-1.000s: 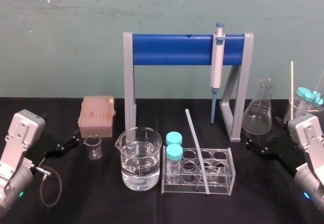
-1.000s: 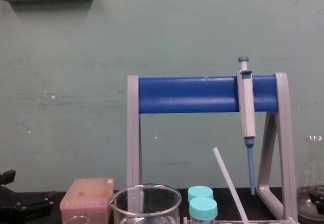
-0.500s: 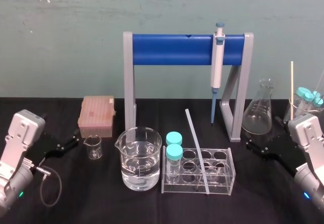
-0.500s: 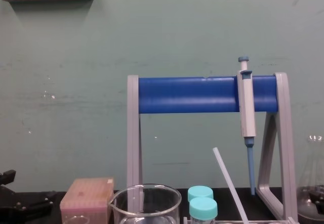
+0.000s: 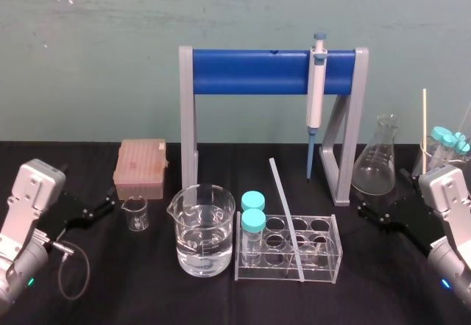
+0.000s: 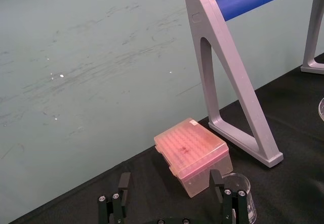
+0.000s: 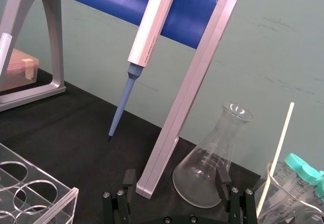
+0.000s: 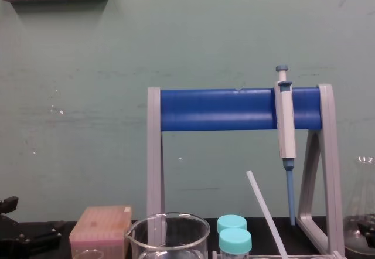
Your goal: Pick up the stirring rod with one hand, then place it down.
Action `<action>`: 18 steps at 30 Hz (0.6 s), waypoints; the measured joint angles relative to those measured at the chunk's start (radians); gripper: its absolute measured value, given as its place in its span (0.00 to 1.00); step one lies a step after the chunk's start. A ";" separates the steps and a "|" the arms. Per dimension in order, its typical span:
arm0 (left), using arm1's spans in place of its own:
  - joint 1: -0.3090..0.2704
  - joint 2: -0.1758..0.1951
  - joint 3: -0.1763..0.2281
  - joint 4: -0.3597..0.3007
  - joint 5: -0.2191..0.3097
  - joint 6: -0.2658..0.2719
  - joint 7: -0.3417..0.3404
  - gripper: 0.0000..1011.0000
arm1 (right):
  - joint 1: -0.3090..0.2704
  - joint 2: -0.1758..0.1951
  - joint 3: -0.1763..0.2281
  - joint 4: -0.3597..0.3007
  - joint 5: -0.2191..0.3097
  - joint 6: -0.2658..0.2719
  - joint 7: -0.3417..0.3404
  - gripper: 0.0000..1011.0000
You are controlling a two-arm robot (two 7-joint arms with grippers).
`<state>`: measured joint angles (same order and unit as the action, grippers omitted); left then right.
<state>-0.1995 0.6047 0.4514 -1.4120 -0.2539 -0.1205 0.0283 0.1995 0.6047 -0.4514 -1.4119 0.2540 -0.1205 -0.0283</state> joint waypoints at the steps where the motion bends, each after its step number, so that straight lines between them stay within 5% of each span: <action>1: 0.000 0.000 0.000 0.000 0.000 0.000 0.000 0.99 | 0.000 0.000 0.000 0.000 0.000 0.000 0.000 0.99; 18: 0.000 0.000 0.000 0.000 0.000 0.000 0.000 0.99 | -0.001 -0.002 0.004 0.001 0.004 0.003 0.005 0.99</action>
<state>-0.1995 0.6047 0.4514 -1.4120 -0.2539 -0.1205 0.0283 0.1989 0.6032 -0.4471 -1.4111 0.2583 -0.1172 -0.0236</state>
